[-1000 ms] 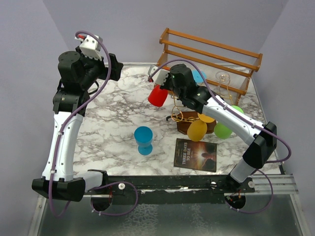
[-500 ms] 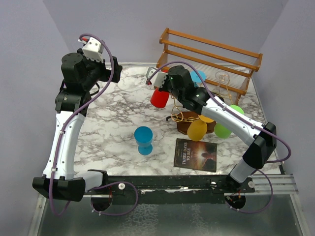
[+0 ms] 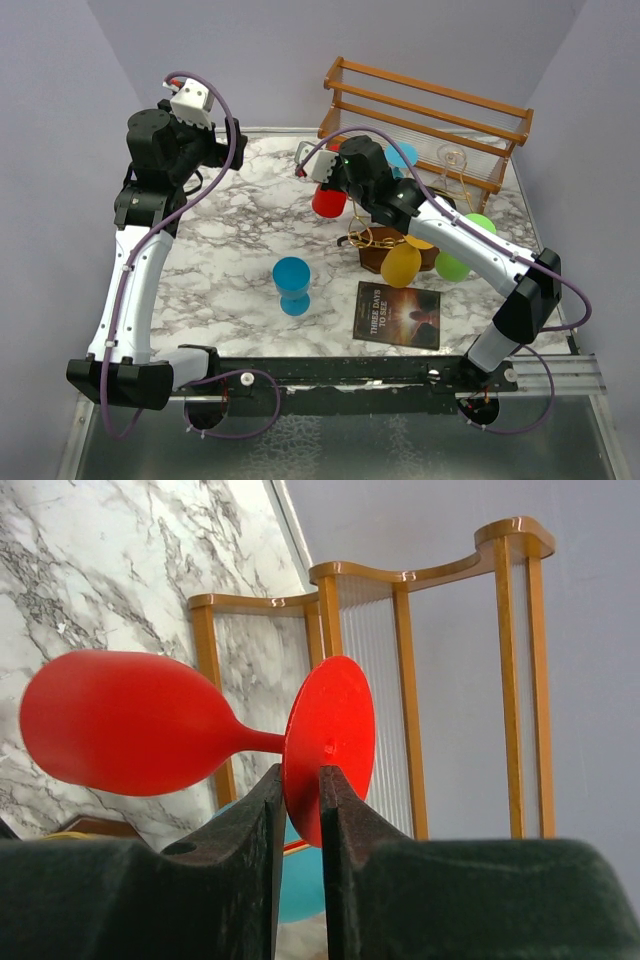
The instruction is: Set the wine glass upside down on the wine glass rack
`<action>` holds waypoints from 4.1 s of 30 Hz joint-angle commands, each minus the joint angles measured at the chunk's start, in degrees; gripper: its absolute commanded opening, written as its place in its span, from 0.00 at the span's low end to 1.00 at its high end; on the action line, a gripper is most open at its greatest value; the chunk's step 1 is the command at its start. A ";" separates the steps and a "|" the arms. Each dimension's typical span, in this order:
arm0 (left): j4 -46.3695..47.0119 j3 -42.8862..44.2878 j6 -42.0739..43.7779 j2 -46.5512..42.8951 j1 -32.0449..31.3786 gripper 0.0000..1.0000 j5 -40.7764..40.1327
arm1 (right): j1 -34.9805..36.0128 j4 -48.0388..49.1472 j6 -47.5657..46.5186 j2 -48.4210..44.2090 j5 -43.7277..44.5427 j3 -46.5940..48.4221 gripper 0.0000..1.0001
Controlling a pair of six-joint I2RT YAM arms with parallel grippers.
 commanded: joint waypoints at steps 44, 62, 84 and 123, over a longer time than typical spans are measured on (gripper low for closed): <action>-19.88 -16.87 27.61 -4.13 -7.48 0.87 27.81 | -4.40 -14.68 17.86 -14.00 -33.32 13.36 0.50; -29.46 -15.24 40.40 3.61 -21.39 0.71 14.64 | -25.22 -10.38 26.97 -27.63 -48.26 2.95 0.60; -38.68 -9.38 45.23 9.22 -28.87 0.00 8.41 | -28.83 -9.10 25.42 -29.46 -49.53 -0.31 0.64; -9.56 15.15 4.41 -3.48 -11.22 0.00 8.33 | -28.70 0.87 46.84 -18.44 -55.68 3.92 0.63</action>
